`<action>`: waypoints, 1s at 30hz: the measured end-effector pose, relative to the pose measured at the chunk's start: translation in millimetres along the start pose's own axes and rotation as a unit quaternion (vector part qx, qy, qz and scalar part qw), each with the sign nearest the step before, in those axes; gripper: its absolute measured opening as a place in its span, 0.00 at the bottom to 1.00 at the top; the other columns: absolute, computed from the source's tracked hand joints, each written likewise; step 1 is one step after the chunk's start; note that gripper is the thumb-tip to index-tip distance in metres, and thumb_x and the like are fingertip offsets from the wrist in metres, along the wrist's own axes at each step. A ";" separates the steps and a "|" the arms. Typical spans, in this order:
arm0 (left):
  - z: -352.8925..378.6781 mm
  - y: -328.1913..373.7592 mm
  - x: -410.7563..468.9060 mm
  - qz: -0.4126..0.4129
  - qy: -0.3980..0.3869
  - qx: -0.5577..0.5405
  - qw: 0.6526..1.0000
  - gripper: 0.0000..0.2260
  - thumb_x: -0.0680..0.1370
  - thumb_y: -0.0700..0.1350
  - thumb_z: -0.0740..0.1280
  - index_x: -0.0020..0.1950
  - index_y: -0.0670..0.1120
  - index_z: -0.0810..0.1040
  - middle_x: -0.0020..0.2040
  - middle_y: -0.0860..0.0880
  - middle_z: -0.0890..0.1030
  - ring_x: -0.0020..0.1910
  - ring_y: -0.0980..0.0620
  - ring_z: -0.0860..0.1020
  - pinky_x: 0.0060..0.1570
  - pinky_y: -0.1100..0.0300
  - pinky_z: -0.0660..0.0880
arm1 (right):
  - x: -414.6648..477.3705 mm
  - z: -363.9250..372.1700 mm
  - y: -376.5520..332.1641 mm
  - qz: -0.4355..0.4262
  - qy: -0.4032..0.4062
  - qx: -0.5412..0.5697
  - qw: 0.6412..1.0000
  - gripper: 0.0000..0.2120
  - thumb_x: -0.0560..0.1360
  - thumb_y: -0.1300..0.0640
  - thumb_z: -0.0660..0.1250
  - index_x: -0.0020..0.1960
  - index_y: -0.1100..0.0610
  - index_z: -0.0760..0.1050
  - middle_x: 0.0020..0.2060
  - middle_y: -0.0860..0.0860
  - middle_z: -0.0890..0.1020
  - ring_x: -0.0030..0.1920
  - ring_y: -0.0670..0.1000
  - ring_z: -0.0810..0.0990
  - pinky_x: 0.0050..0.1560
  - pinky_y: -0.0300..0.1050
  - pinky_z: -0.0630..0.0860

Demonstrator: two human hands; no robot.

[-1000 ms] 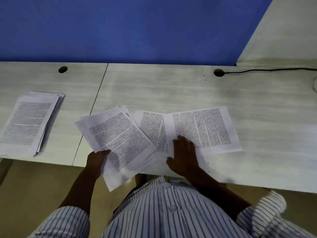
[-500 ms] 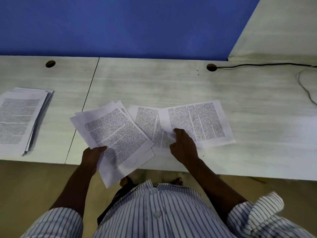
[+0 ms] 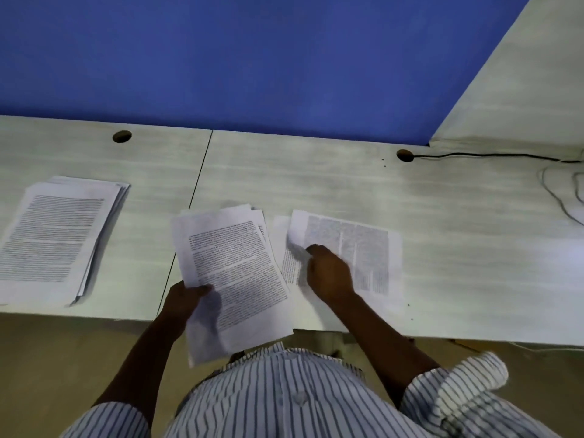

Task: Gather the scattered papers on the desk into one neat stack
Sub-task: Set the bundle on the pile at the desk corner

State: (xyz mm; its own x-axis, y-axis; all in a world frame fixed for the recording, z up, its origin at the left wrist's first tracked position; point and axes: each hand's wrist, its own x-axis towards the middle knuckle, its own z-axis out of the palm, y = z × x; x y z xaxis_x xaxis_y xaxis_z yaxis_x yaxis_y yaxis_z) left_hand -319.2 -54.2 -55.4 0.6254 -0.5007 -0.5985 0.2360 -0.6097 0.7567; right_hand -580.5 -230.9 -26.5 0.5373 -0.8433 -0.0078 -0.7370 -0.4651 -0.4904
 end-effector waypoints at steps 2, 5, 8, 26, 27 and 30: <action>-17.9 -1.3 9.9 0.009 -0.006 0.021 1.000 0.19 0.71 0.41 0.77 0.60 0.38 0.81 0.57 0.38 0.82 0.57 0.40 0.80 0.59 0.43 0.76 | -9.1 24.8 -25.6 -0.012 -0.031 -0.009 0.999 0.11 0.75 0.61 0.64 0.57 0.61 0.78 0.50 0.58 0.81 0.49 0.60 0.82 0.46 0.52 0.79; -37.1 -0.1 19.1 0.019 -0.019 0.030 0.999 0.17 0.72 0.40 0.76 0.59 0.37 0.81 0.57 0.40 0.82 0.56 0.42 0.80 0.56 0.47 0.75 | -23.0 56.6 -37.1 -0.019 -0.087 -0.079 0.993 0.29 0.71 0.44 0.70 0.65 0.62 0.73 0.65 0.61 0.74 0.66 0.64 0.73 0.64 0.62 0.72; -54.6 0.6 26.5 0.020 -0.024 0.034 0.999 0.15 0.74 0.37 0.74 0.60 0.37 0.80 0.54 0.43 0.81 0.53 0.45 0.79 0.54 0.52 0.74 | -31.1 66.5 -38.7 0.020 -0.146 -0.115 0.982 0.49 0.68 0.26 0.62 0.76 0.58 0.59 0.78 0.58 0.57 0.78 0.59 0.53 0.76 0.64 0.51; -92.2 5.7 50.7 0.004 -0.171 -0.028 0.985 0.14 0.73 0.37 0.73 0.58 0.41 0.81 0.53 0.44 0.85 0.52 0.44 0.83 0.52 0.50 0.77 | -115.4 42.4 -36.3 0.280 0.221 0.096 0.929 0.29 0.73 0.49 0.74 0.68 0.61 0.70 0.65 0.58 0.74 0.65 0.55 0.72 0.64 0.48 0.71; -93.2 4.5 51.8 0.006 -0.175 -0.027 0.984 0.13 0.74 0.37 0.73 0.58 0.41 0.82 0.52 0.44 0.86 0.52 0.43 0.83 0.51 0.50 0.78 | -113.8 41.5 -42.0 0.380 0.250 0.162 0.876 0.34 0.72 0.49 0.76 0.70 0.64 0.67 0.66 0.59 0.73 0.66 0.56 0.72 0.63 0.46 0.69; -88.2 5.8 54.2 0.010 -0.171 -0.023 0.985 0.08 0.74 0.37 0.72 0.52 0.43 0.83 0.44 0.49 0.87 0.47 0.47 0.83 0.47 0.54 0.78 | -103.7 55.4 -39.0 0.524 0.250 0.392 0.714 0.46 0.63 0.46 0.82 0.71 0.65 0.66 0.63 0.57 0.76 0.61 0.57 0.77 0.64 0.47 0.73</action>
State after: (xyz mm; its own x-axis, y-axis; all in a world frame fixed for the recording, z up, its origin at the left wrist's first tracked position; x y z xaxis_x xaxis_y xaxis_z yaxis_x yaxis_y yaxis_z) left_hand -218.3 -30.7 -60.3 0.3445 -0.6954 -0.6307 0.2646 -0.5727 0.7759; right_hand -584.8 -110.4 -54.9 -0.4986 -0.6997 -0.5116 -0.0665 0.6193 -0.7823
